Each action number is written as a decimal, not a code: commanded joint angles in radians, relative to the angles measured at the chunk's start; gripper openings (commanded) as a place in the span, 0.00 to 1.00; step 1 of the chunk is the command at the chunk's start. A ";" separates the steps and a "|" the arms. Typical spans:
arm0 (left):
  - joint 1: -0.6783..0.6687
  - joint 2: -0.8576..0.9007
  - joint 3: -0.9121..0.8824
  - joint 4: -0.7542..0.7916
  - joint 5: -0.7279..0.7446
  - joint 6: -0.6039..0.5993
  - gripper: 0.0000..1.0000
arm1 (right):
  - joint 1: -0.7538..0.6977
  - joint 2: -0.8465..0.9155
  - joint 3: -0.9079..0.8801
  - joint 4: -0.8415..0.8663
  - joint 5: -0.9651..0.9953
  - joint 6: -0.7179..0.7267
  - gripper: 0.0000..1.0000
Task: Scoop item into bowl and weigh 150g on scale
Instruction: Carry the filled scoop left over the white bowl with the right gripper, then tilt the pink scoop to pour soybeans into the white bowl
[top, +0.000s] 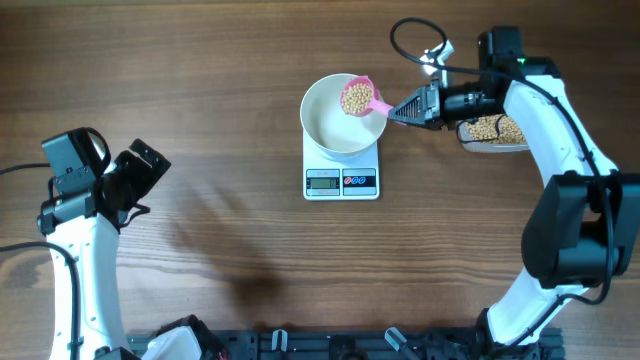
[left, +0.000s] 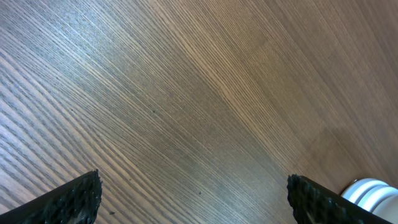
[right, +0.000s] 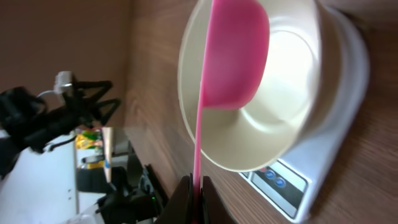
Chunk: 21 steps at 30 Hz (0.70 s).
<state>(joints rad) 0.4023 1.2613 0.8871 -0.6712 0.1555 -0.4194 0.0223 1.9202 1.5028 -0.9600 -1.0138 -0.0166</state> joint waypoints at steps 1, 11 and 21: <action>0.006 -0.001 -0.003 0.000 0.012 0.019 1.00 | 0.022 -0.040 0.023 0.006 0.072 0.020 0.05; 0.006 -0.001 -0.003 0.004 0.012 0.020 1.00 | 0.117 -0.045 0.023 0.034 0.251 -0.063 0.04; 0.006 -0.001 -0.003 0.005 0.012 0.019 1.00 | 0.143 -0.155 0.024 0.081 0.425 -0.069 0.05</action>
<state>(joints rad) 0.4023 1.2613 0.8871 -0.6704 0.1555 -0.4194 0.1631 1.8519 1.5032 -0.8883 -0.6598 -0.0547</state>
